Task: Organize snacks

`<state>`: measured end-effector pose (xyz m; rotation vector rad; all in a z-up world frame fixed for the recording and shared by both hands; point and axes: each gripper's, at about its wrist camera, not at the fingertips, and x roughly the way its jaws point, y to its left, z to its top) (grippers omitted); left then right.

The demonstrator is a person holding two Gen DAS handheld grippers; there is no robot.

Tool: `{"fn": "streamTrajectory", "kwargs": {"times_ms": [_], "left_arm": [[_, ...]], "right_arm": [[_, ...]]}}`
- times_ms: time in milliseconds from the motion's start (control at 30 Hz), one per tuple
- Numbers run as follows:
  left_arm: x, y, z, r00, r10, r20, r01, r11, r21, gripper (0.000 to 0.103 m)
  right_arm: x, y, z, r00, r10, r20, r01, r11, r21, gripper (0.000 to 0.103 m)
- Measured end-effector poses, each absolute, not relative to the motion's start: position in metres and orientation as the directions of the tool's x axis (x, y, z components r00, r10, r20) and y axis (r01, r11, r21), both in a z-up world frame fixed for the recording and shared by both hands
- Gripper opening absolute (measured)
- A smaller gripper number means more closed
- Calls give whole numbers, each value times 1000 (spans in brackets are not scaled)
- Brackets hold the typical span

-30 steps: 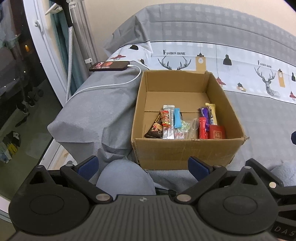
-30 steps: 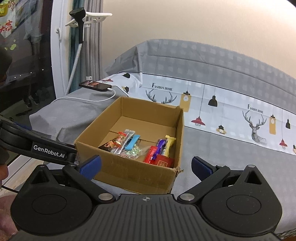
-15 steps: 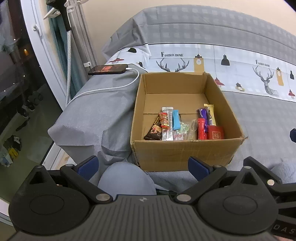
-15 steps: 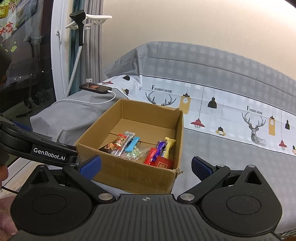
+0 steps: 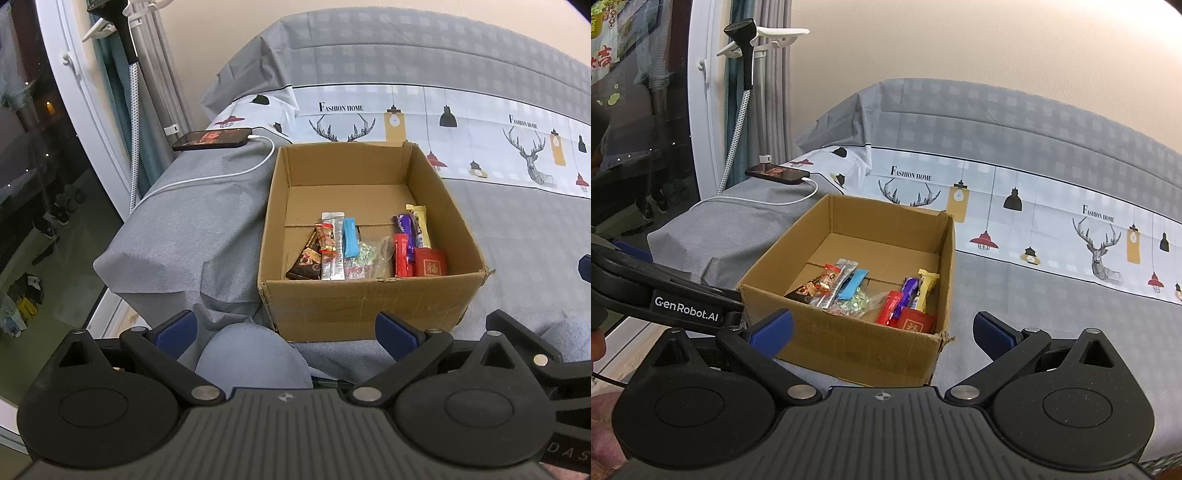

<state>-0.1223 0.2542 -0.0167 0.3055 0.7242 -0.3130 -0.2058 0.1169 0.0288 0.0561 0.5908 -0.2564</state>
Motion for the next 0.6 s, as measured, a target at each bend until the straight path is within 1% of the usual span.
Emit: {"fn": "streamTrajectory", "kwargs": {"times_ms": [333, 600], "left_arm": [[-119, 251, -18, 707, -174, -685, 391, 904, 175, 103], [-105, 235, -12, 728, -174, -663, 393, 898, 197, 103]], "right_arm": [[-205, 116, 28, 799, -221, -559, 256, 966, -16, 103], [-197, 107, 25, 802, -216, -558, 270, 963, 15, 103]]}}
